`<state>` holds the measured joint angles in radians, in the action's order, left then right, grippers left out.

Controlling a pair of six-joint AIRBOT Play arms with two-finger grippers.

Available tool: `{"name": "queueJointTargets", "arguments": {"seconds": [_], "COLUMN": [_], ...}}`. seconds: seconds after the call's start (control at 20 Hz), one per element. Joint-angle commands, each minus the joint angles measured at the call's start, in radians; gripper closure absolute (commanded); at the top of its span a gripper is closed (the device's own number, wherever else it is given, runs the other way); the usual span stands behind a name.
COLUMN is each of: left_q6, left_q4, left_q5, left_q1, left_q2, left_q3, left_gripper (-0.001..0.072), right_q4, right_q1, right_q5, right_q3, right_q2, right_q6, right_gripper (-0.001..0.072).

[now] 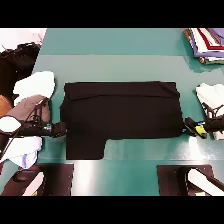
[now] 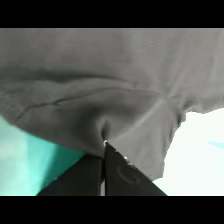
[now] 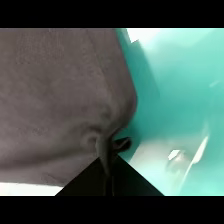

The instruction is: Fold the shirts.

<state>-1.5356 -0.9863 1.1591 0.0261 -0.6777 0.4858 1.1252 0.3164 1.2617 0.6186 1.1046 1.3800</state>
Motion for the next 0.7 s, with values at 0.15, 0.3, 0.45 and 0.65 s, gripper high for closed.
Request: {"name": "queueJointTargets", "arguments": {"seconds": [0.15,0.3,0.45,0.65], "left_q6": [-0.102,-0.118,-0.113,-0.071], "left_q4": [-0.149,-0.063,-0.097,-0.193], "left_q5": [0.330,0.468,0.380,0.119], "left_q1": [0.000,0.000,0.000,0.001], "left_q2": [0.204,0.251,0.218,0.036], "left_q3": [0.071,0.124,0.220,0.285], "left_gripper": [0.0689,0.0689,0.0689,0.0688], "right_q4": [0.143,0.159,0.150,0.128], "right_q1": [-0.047,-0.047,-0.047,-0.093], "right_q5": [0.262,0.320,0.313,0.230], "right_q3": [0.084,0.112,0.167,0.307], "right_q2": [-0.237,-0.358,-0.386,-0.228], "right_q6": [-0.001,0.031,0.053,0.054], "right_gripper": [0.0698,0.0699,0.0700,0.0699]}}
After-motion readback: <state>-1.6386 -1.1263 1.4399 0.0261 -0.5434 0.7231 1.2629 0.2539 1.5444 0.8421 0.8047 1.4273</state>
